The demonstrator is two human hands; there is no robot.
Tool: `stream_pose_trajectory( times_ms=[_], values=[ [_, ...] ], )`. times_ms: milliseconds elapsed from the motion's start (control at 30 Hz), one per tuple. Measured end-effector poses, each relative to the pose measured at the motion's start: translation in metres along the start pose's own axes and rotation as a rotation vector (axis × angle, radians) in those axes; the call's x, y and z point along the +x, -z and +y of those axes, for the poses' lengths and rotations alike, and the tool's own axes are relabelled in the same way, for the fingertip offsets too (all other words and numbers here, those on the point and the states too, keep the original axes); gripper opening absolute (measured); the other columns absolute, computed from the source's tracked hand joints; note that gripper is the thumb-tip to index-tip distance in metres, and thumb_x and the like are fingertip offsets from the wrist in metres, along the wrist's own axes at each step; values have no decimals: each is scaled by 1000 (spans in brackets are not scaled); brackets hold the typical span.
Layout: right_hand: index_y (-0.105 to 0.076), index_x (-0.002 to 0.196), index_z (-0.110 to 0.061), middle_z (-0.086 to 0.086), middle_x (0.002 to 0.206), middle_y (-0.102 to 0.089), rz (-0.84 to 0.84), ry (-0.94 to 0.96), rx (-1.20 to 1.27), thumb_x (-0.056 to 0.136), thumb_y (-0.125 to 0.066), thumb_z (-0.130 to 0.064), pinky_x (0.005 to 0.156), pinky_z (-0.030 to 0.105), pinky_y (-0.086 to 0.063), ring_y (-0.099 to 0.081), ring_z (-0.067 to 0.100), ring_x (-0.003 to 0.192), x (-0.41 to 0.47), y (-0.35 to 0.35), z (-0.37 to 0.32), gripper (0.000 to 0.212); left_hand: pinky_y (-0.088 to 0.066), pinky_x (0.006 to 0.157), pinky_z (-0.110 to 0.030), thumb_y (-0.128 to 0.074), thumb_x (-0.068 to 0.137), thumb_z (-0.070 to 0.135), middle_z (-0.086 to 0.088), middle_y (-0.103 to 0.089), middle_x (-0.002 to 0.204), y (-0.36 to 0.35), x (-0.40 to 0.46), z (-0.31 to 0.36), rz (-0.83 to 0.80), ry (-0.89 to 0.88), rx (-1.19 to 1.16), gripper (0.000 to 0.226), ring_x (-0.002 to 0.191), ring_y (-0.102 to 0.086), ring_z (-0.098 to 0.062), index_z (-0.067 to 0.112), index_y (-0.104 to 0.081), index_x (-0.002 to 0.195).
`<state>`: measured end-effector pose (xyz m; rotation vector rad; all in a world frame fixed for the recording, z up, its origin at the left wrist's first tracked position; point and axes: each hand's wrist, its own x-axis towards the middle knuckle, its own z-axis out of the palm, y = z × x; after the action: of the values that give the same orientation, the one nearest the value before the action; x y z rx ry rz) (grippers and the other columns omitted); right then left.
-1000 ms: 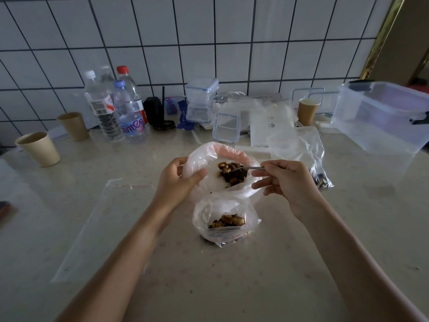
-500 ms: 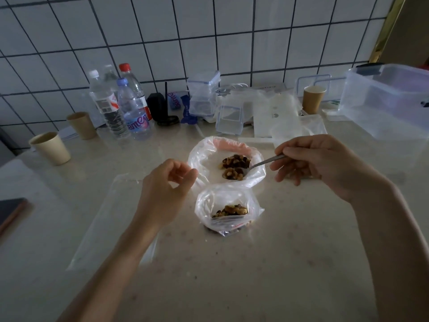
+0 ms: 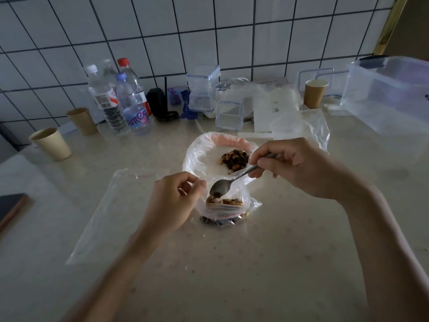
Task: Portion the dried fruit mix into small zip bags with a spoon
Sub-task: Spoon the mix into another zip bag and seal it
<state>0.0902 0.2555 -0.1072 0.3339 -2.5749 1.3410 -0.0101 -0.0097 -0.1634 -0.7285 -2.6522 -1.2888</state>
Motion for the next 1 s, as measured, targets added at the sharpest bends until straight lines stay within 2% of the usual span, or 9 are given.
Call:
stream_pose_trajectory(
  times_ms=[100,200,433,533,600,733,833,933,1000],
  values=[
    [-74,105,-28,-13,95,-80,45,31,-87,101,-63,-13,85,19,-56,-75,4,97,-1,1,2,19,-38,53,-13,-73,96,33,16,-58,51,-4,-2,-8,15,9,-33,21,48,-53,-5,24,-75,77],
    [-74,103,-30,-13,94,-80,66,37,-68,101,-62,-12,77,12,-52,-75,3,93,-2,4,4,22,-39,54,-14,-72,96,34,18,-59,53,-5,-1,-13,20,16,-30,21,49,-53,-4,23,-74,78],
    [-69,107,-3,12,100,-80,149,-57,344,106,-51,-4,65,29,-57,-78,31,91,6,2,6,18,-43,53,-11,-73,91,51,14,-69,65,3,1,-12,10,3,-30,24,55,-62,-4,33,-74,75],
    [-67,110,4,14,100,-80,204,-161,436,106,-52,-8,64,29,-58,-78,33,91,9,-5,11,19,-45,55,-17,-77,86,57,11,-69,65,8,10,-8,35,42,-84,21,51,-59,-5,39,-73,75],
    [-68,108,2,13,99,-80,224,-221,462,106,-55,-11,65,30,-59,-79,31,92,11,-9,15,18,-46,57,-24,-79,86,56,12,-67,62,11,18,-7,55,16,-89,25,50,-57,-4,35,-73,73],
    [-70,107,1,11,99,-81,242,-260,467,103,-61,-12,68,30,-61,-79,28,93,13,-15,22,16,-43,60,-22,-82,82,52,7,-62,68,9,38,-4,201,-13,-60,28,61,-57,-3,29,-66,84],
    [-71,106,0,12,98,-81,262,-275,466,100,-66,-13,66,28,-61,-79,27,93,14,-18,26,15,-46,72,-29,-84,78,53,8,-61,92,-1,53,-5,320,23,5,47,81,-59,-13,21,-59,103],
    [-74,104,-2,11,97,-81,279,-292,461,98,-70,-14,66,27,-62,-79,27,93,14,-20,29,15,-48,83,-34,-82,78,57,5,-57,116,-11,67,-6,172,160,35,67,100,-58,-17,17,-56,125],
    [-75,103,-3,12,96,-81,292,-305,472,97,-71,-15,66,28,-62,-79,28,92,15,-20,31,14,-56,85,-40,-78,81,59,6,-64,115,-16,72,-6,31,237,-27,62,100,-65,-17,19,-59,126]
  ],
)
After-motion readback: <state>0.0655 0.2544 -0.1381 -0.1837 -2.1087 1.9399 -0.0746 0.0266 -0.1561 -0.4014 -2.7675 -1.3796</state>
